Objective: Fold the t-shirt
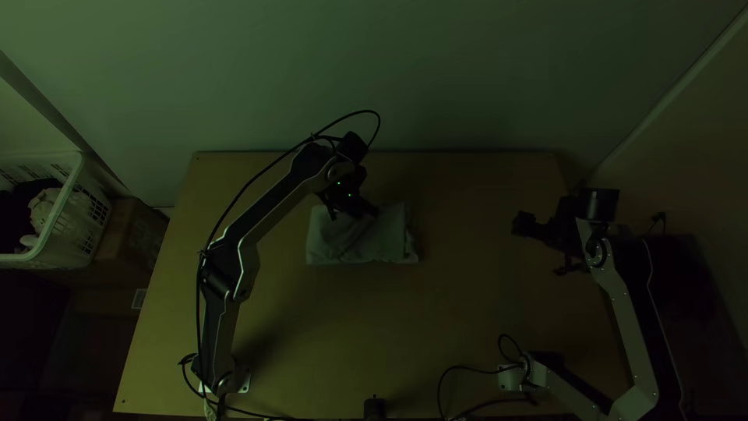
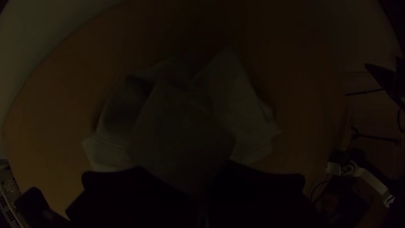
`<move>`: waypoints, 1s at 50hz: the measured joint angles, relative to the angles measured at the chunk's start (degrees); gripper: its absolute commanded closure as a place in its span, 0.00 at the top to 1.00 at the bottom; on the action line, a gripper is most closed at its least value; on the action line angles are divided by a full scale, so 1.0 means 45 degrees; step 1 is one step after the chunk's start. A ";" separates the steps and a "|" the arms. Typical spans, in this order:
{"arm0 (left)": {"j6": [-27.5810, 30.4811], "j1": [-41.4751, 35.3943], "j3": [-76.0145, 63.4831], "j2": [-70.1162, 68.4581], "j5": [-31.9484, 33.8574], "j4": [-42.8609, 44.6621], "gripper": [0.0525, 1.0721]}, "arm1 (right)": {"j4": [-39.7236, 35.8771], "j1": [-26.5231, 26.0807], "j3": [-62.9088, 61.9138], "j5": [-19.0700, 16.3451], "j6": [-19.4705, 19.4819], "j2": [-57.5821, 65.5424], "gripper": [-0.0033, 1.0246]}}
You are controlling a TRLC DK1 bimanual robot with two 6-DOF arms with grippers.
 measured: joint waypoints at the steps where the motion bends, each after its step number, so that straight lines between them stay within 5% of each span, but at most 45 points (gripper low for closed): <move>1: -0.0058 -0.0117 0.0010 0.0078 0.0000 0.0044 0.21 | 0.0005 0.0029 -0.0034 0.0000 0.0053 -0.0049 0.96; 5: -0.0253 -0.0423 0.0034 0.0335 -0.0005 0.0413 0.45 | 0.0010 0.0301 -0.0204 0.0005 0.0180 -0.0209 0.96; 9: -0.0442 -0.0733 0.0165 0.0597 -0.0039 0.0976 0.95 | 0.0068 0.0772 -0.0505 0.0005 0.0447 -0.0325 0.96; 21: -0.1054 -0.1744 0.0554 0.0743 0.0262 0.3735 0.96 | 0.0364 0.1831 -0.1219 0.0000 0.1180 -0.0389 0.96; 50: -0.0923 -0.0636 0.0583 -0.0588 0.0287 0.3876 0.96 | 0.2268 0.1821 -0.1219 0.0010 0.0612 -0.0500 0.96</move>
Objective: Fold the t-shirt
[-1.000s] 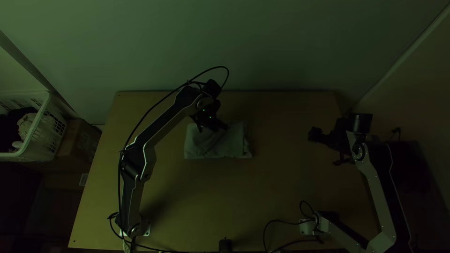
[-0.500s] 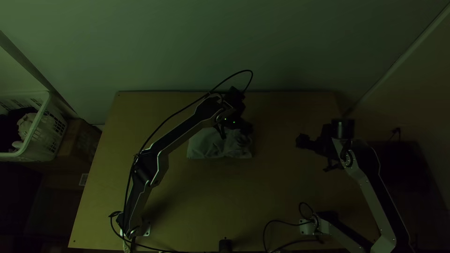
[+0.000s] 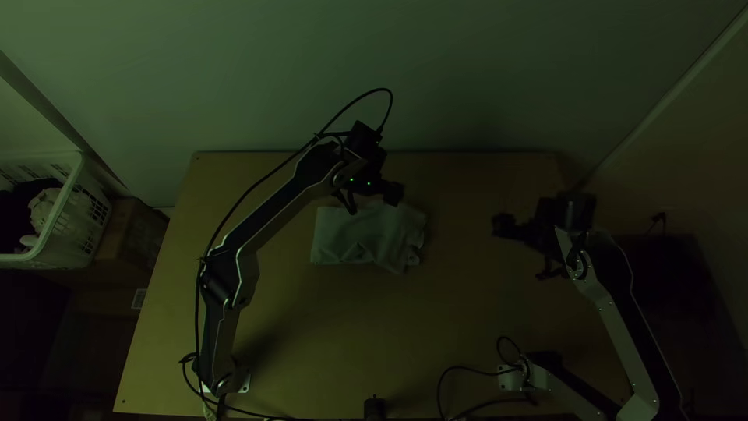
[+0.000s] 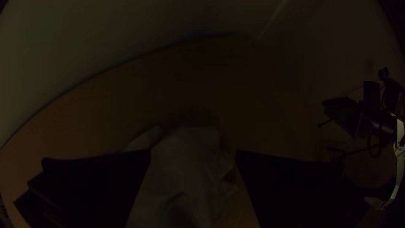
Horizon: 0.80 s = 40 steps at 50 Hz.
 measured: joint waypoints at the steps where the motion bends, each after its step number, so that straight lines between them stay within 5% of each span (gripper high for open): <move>1: 0.0049 0.0117 -0.0015 -0.0141 -0.0010 -0.0005 0.96 | 0.0175 0.0000 0.0005 0.0005 -0.0112 0.0000 0.96; 27: 0.1049 0.4483 -0.1739 -0.4852 -0.0568 0.0350 0.96 | 0.3483 -0.0753 0.2181 0.0029 -0.2055 0.0078 0.96; 40: 0.1520 0.6951 -0.6742 -0.9428 -0.0573 0.4420 0.96 | 0.5561 -0.1365 0.2288 0.0034 -0.2370 -0.0738 0.96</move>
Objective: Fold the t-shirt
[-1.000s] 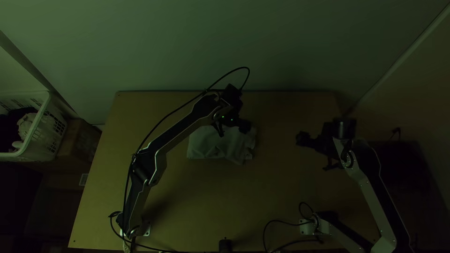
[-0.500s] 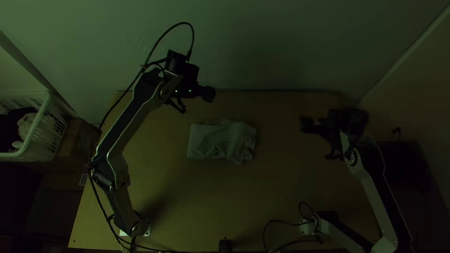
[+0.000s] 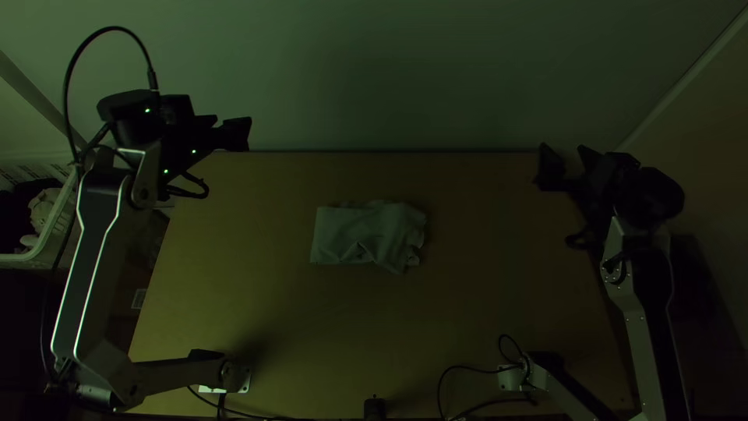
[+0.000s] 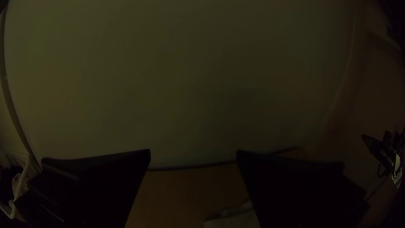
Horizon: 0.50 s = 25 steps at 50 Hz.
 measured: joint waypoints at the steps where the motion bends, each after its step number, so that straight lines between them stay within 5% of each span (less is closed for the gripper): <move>1: 0.0010 0.0170 -0.0457 -0.0403 0.0000 0.0316 0.96 | 0.0238 -0.0019 -0.0068 0.0000 -0.0019 -0.0189 0.96; 13: 0.0170 0.1846 -0.4357 -0.4177 -0.0015 0.2011 0.96 | 0.1579 -0.0141 -0.1180 -0.0005 -0.0189 -0.2623 0.96; 25: 0.1117 0.2900 -0.9301 -0.7684 -0.0869 0.6052 0.96 | 0.1967 -0.0141 -0.2953 -0.0005 -0.0180 -0.4537 0.96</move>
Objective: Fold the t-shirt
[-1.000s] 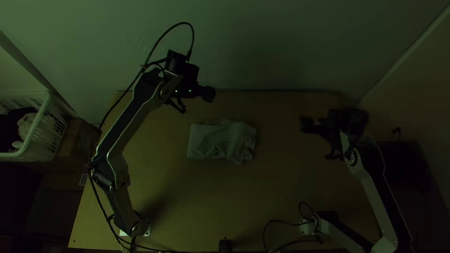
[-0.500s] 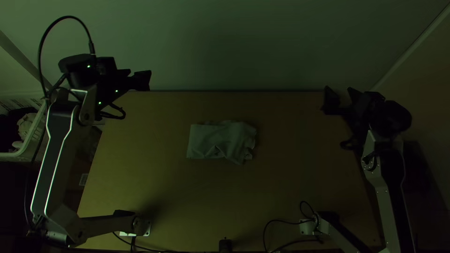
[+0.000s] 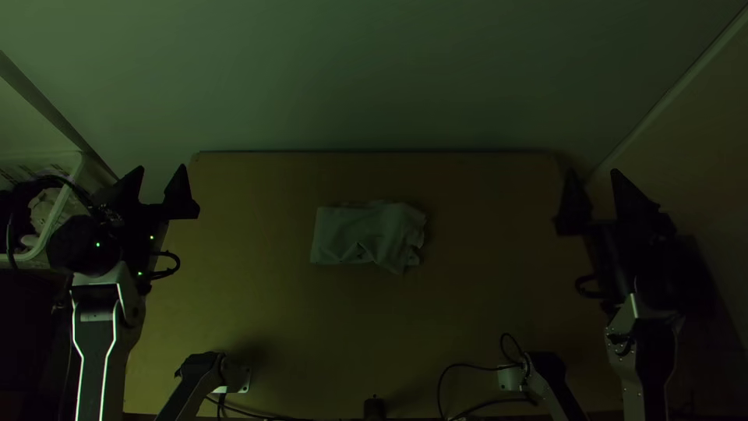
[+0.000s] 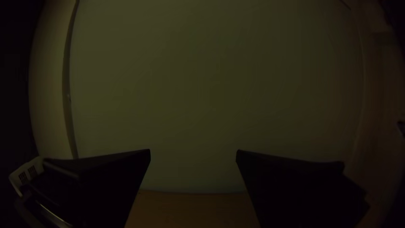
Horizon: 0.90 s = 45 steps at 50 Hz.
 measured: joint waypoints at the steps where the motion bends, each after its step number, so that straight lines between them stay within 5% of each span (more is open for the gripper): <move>1: 0.0024 0.0029 -0.0301 -0.0253 -0.0097 0.0204 0.96 | 0.0029 -0.0005 -0.0102 0.0005 0.0000 -0.0141 0.96; 17: 0.0835 0.0092 -0.5246 -0.4158 -0.1039 0.3575 0.95 | 0.1637 -0.0199 -0.3283 0.0010 0.0049 -0.3458 0.96; 45: 0.0967 -0.0257 -1.1366 -0.9102 -0.1025 0.4396 0.95 | 0.2356 -0.0219 -0.9272 0.0010 0.0151 -0.6037 0.96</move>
